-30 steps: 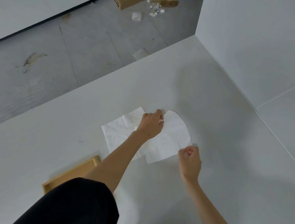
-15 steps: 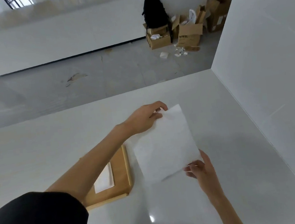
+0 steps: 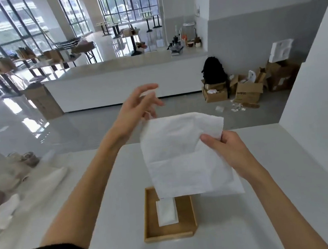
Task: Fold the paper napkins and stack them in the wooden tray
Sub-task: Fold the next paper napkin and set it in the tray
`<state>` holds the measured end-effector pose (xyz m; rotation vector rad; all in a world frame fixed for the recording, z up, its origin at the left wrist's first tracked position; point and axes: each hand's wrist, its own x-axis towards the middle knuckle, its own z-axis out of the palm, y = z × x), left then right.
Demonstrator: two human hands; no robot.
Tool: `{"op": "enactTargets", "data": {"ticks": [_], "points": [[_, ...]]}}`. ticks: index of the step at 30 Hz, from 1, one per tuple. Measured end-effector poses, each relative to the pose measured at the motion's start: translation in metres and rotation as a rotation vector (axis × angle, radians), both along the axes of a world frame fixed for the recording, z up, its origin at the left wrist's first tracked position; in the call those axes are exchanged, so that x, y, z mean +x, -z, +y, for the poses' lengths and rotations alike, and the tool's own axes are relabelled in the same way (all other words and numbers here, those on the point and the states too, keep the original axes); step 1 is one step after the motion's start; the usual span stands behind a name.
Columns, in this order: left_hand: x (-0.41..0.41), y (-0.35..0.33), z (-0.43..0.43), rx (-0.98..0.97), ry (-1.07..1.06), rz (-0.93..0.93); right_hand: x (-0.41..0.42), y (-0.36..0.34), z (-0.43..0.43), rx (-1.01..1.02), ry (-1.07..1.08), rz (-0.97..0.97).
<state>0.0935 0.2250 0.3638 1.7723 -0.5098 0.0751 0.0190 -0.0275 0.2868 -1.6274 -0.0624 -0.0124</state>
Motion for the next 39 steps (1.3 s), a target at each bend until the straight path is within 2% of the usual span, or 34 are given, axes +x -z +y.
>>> {"op": "enactTargets", "data": {"ticks": [1, 4, 6, 7, 9, 11, 16, 22, 26, 28, 32, 36, 39], "points": [[-0.004, 0.015, 0.019, -0.206, -0.040, 0.153, -0.001, -0.006, 0.006, 0.011, 0.005, 0.012], [-0.036, 0.102, 0.044, -0.614, 0.195, 0.584, 0.000, -0.011, 0.015, 0.004, 0.005, 0.059], [-0.068, 0.145, 0.043, -0.745, 0.288, 0.733, 0.000, -0.010, 0.019, 0.011, -0.009, 0.110], [-0.078, 0.156, 0.041, -0.705, 0.277, 0.739, -0.002, -0.008, 0.020, -0.002, -0.013, 0.139], [-0.088, 0.161, 0.034, -0.480, 0.186, 0.637, -0.004, 0.000, 0.019, -0.067, -0.023, 0.192], [-0.092, 0.157, 0.030, -0.340, 0.087, 0.591, -0.005, 0.006, 0.017, -0.125, -0.027, 0.252], [-0.088, 0.136, 0.036, -0.188, -0.078, 0.522, -0.006, 0.021, 0.005, -0.073, -0.175, 0.352], [-0.073, 0.101, 0.048, -0.061, -0.119, 0.301, 0.001, 0.037, 0.007, 0.070, -0.062, 0.327], [-0.067, 0.080, 0.054, -0.059, -0.136, 0.125, 0.009, 0.035, 0.011, 0.243, -0.113, 0.173], [-0.065, 0.069, 0.055, -0.076, -0.094, 0.023, 0.015, 0.028, 0.012, 0.252, -0.091, 0.066], [-0.050, 0.057, 0.057, -0.112, -0.060, -0.179, 0.028, 0.002, 0.009, 0.108, -0.012, -0.156], [-0.033, 0.050, 0.055, -0.203, -0.124, -0.220, 0.039, -0.026, 0.000, 0.015, -0.051, -0.345], [-0.028, 0.040, 0.048, -0.254, -0.141, -0.255, 0.043, -0.040, -0.005, -0.028, -0.089, -0.414]]}}
